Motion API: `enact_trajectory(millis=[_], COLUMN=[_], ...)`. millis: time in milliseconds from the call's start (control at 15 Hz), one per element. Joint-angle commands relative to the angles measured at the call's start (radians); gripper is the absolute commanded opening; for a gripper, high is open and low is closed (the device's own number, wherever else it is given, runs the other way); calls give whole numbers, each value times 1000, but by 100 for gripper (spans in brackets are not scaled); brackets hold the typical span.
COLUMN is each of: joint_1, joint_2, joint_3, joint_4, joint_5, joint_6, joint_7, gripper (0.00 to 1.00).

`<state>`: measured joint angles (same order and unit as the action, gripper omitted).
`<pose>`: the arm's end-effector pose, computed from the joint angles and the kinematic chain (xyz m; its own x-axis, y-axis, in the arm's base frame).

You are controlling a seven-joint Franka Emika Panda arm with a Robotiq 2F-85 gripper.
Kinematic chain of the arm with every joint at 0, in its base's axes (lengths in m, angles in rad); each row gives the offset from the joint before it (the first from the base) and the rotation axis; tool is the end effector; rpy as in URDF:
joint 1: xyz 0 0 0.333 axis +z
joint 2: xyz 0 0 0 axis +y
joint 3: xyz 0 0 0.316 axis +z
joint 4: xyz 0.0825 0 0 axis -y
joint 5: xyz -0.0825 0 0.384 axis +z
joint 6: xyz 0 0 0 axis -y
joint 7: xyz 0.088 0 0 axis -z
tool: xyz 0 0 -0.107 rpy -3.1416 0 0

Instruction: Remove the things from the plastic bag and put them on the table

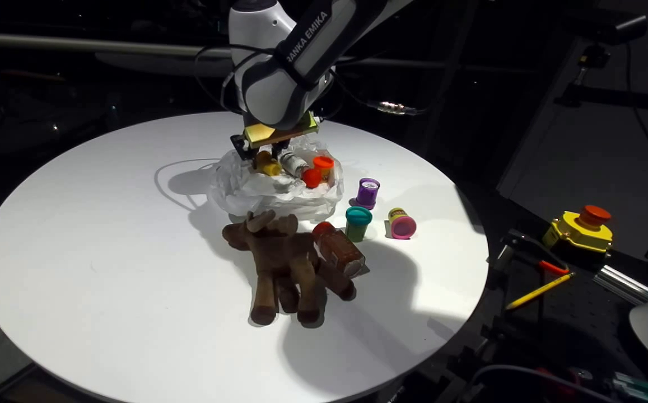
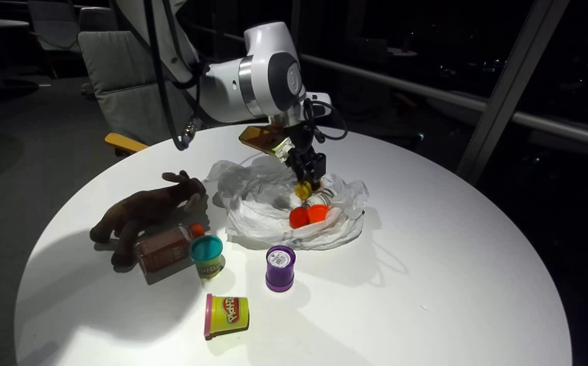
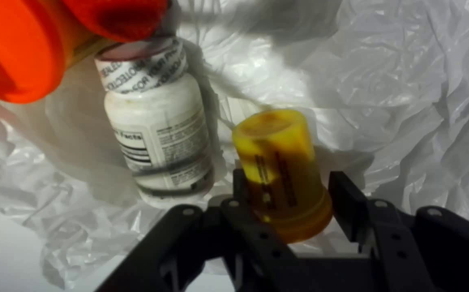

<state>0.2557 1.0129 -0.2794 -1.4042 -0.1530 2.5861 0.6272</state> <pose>0.7374 0.0303 0.1250 0.8942 -0.3220 0.3110 -0.3890 -0.9027 0.1839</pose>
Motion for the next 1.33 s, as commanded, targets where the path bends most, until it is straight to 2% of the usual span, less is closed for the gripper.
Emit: enact_trajectory(millis=[0, 400, 600, 1000, 1267], joint_1=[29, 72, 64, -37, -60], joint_2=[-111, -336, -441, -405, -399], joint_3=[-13, -62, -66, 10, 24], joint_4=[-122, -413, -556, -596, -601], joint_5=[-9, -17, -25, 50, 83], joint_6=[29, 73, 92, 95, 140], joint_7=[10, 97, 115, 105, 114], gripper=[27, 27, 27, 27, 27])
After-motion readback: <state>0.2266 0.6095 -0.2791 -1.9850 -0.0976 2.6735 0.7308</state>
